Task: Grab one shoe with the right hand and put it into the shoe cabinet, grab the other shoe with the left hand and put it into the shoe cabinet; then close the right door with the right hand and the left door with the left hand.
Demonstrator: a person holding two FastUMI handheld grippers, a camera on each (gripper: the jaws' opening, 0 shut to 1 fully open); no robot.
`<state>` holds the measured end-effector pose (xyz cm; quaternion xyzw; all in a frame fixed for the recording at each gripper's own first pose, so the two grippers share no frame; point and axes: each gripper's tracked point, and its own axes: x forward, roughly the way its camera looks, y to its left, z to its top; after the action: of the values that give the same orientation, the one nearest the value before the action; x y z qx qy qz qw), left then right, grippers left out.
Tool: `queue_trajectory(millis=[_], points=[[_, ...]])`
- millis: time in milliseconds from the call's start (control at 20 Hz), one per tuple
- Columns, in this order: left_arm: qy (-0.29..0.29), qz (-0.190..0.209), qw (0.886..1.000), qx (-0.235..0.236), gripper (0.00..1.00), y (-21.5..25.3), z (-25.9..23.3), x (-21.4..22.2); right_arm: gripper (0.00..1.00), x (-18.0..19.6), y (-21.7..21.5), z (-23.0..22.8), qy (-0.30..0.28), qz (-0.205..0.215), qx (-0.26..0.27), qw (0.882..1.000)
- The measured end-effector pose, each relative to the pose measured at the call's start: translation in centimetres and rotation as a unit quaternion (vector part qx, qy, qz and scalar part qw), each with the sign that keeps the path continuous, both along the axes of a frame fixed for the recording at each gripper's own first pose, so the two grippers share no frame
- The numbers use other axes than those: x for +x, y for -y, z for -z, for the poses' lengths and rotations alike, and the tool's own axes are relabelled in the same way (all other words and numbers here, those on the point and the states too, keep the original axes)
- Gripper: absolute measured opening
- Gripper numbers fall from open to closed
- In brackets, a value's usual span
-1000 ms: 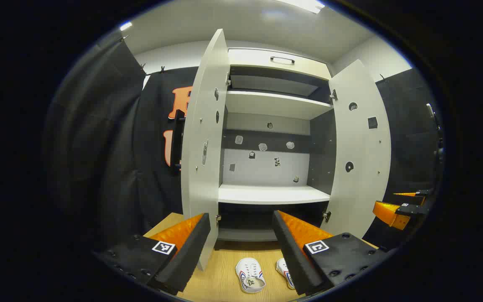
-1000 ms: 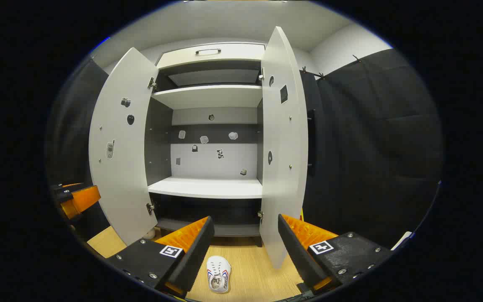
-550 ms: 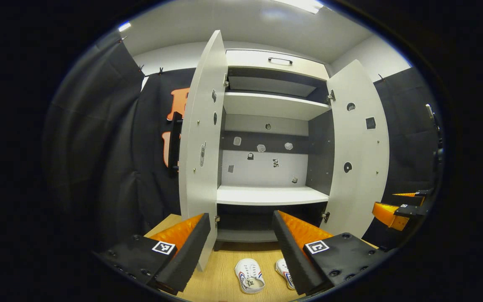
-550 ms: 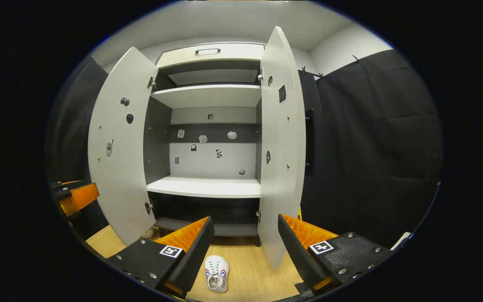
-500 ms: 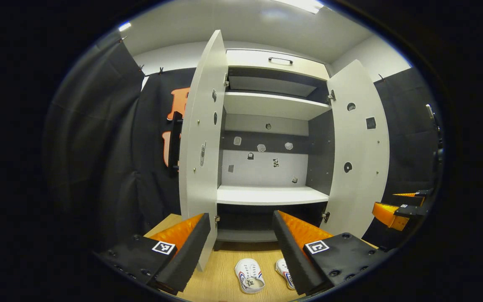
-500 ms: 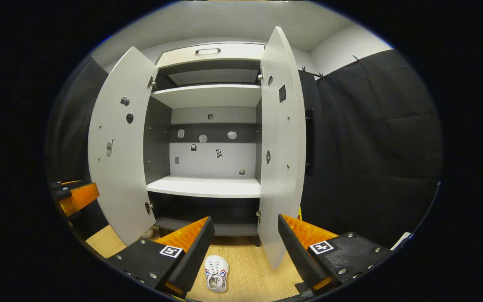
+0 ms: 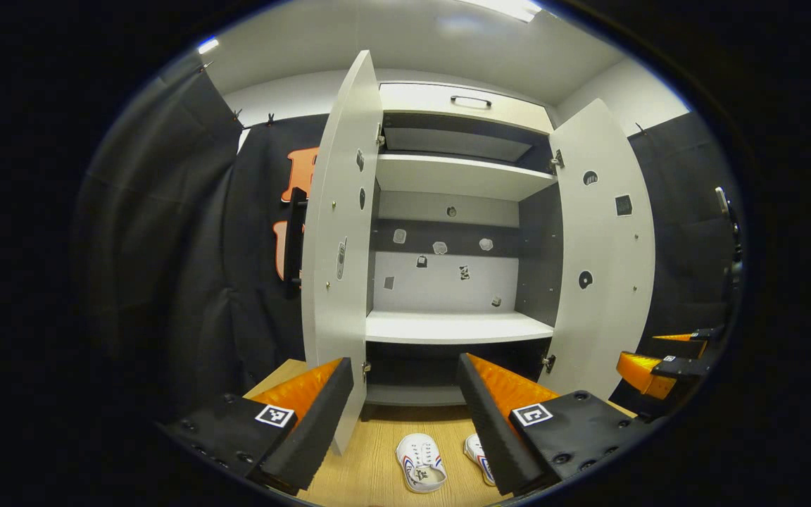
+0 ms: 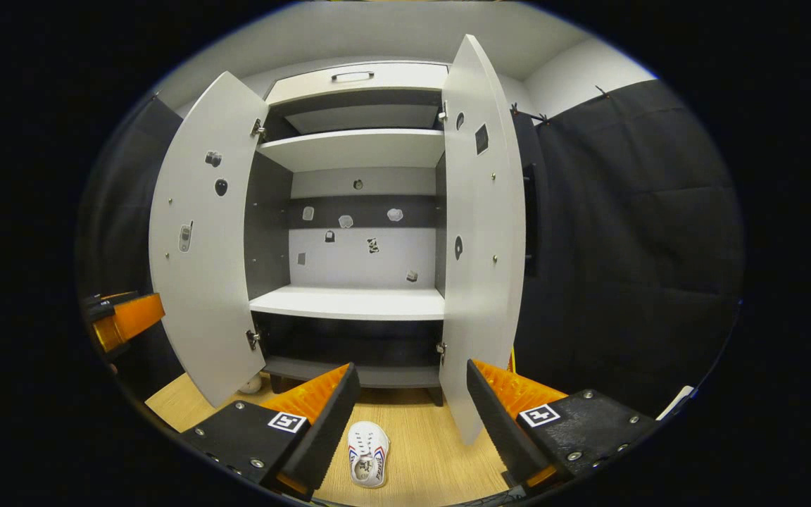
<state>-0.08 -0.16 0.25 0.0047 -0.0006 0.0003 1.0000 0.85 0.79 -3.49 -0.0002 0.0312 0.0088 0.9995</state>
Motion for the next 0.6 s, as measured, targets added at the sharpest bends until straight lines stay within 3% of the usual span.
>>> queue_trajectory(millis=[600], points=[[-0.015,-0.014,1.0,0.007,0.97,-1.2,1.1,-0.5,0.94,5.1,-4.7,14.6,-0.123,-0.041,-0.01,0.991]])
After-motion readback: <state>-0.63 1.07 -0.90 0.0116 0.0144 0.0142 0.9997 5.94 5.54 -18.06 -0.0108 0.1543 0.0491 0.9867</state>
